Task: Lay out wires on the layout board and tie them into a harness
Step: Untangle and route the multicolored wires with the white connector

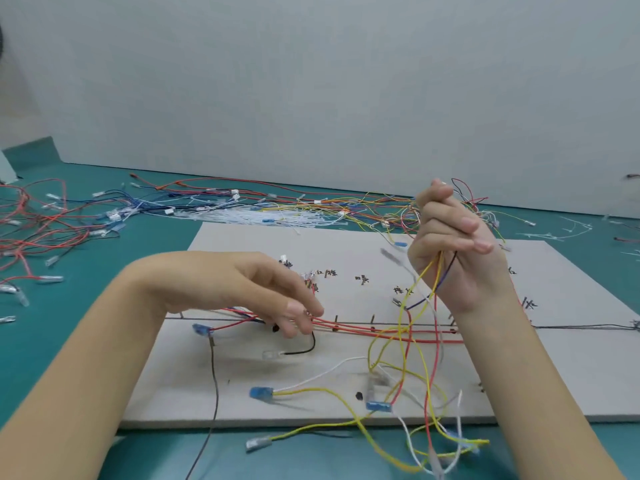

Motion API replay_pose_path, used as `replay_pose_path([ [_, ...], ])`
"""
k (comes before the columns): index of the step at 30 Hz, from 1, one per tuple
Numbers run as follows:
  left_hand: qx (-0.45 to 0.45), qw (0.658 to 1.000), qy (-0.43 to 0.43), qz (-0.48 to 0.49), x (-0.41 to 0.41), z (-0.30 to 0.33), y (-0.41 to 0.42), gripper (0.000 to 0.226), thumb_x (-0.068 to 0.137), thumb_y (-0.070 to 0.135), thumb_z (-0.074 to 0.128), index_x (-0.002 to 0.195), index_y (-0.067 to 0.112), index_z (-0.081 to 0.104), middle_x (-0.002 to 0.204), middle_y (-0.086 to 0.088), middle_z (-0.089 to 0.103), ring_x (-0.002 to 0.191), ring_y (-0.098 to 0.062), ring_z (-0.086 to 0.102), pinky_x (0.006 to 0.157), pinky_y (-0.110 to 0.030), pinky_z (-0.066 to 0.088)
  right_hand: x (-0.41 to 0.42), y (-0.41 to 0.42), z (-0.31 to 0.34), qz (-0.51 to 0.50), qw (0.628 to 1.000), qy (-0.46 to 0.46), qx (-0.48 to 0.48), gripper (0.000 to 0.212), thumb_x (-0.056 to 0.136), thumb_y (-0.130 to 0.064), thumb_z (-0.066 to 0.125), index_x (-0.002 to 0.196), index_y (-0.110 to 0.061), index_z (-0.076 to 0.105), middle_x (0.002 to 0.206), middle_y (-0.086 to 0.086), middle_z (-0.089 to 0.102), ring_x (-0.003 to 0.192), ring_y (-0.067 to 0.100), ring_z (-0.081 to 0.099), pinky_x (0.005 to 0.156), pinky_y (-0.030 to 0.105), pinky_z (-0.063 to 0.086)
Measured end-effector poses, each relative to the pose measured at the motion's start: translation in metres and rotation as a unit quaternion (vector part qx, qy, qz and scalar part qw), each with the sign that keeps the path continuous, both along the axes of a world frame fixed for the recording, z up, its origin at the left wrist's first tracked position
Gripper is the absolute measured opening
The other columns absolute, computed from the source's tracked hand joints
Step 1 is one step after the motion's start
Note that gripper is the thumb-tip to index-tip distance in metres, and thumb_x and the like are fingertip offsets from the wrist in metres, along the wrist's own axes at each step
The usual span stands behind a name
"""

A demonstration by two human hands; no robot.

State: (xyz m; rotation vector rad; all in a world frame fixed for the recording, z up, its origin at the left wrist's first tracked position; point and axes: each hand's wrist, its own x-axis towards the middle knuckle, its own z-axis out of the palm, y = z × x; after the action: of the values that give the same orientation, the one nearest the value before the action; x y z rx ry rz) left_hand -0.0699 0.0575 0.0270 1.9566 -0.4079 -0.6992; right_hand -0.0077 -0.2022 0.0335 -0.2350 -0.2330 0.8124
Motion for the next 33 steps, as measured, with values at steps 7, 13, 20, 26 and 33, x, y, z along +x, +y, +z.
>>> replay_pose_path([
  [7, 0.138, 0.986, -0.067, 0.059, 0.012, -0.007, 0.019, 0.005, 0.083, 0.028, 0.076, 0.087, 0.026, 0.076, 0.088, 0.000, 0.074, 0.082, -0.012, 0.066, 0.088, -0.035, 0.052, 0.004, 0.004, 0.005, -0.110, 0.970, -0.092, -0.196, 0.044, 0.098, -0.035, 0.045, 0.062, -0.015, 0.060, 0.035, -0.003, 0.038, 0.026, 0.006, 0.030, 0.032, 0.018, 0.039],
  [13, 0.213, 0.972, -0.051, 0.085, 0.010, -0.005, 0.041, 0.008, 0.081, 0.035, 0.077, 0.079, 0.027, 0.076, 0.073, 0.003, 0.070, 0.066, -0.007, 0.055, 0.069, -0.028, 0.043, -0.001, 0.015, 0.002, -0.082, 0.897, -0.226, -0.370, 0.048, 0.093, -0.036, 0.044, 0.051, -0.017, 0.059, 0.030, -0.003, 0.033, 0.024, 0.011, 0.032, 0.035, 0.019, 0.039],
  [20, 0.255, 0.963, 0.016, 0.086, 0.008, -0.006, 0.061, 0.011, 0.078, 0.022, 0.080, 0.083, 0.032, 0.079, 0.082, 0.001, 0.076, 0.072, -0.007, 0.065, 0.071, -0.022, 0.048, -0.005, 0.020, -0.006, 0.003, 0.824, -0.345, -0.449, 0.048, 0.088, -0.040, 0.049, 0.058, -0.010, 0.070, 0.045, 0.010, 0.058, 0.039, 0.022, 0.055, 0.054, 0.031, 0.054],
  [26, 0.277, 0.957, 0.036, 0.083, 0.007, -0.006, 0.059, 0.014, 0.076, 0.022, 0.081, 0.081, 0.035, 0.079, 0.074, 0.010, 0.074, 0.064, 0.001, 0.062, 0.060, -0.011, 0.044, -0.007, 0.021, -0.009, 0.042, 0.779, -0.392, -0.488, 0.047, 0.093, -0.039, 0.049, 0.068, -0.009, 0.075, 0.056, 0.011, 0.066, 0.045, 0.018, 0.061, 0.052, 0.026, 0.051],
  [33, 0.304, 0.949, 0.049, 0.071, 0.007, -0.006, 0.055, 0.008, 0.073, 0.027, 0.083, 0.076, 0.033, 0.079, 0.074, 0.009, 0.074, 0.063, 0.000, 0.061, 0.058, -0.013, 0.042, -0.011, 0.028, -0.012, 0.051, 0.747, -0.418, -0.515, 0.048, 0.093, -0.047, 0.051, 0.081, -0.009, 0.078, 0.059, 0.010, 0.066, 0.041, 0.017, 0.053, 0.044, 0.020, 0.046],
])
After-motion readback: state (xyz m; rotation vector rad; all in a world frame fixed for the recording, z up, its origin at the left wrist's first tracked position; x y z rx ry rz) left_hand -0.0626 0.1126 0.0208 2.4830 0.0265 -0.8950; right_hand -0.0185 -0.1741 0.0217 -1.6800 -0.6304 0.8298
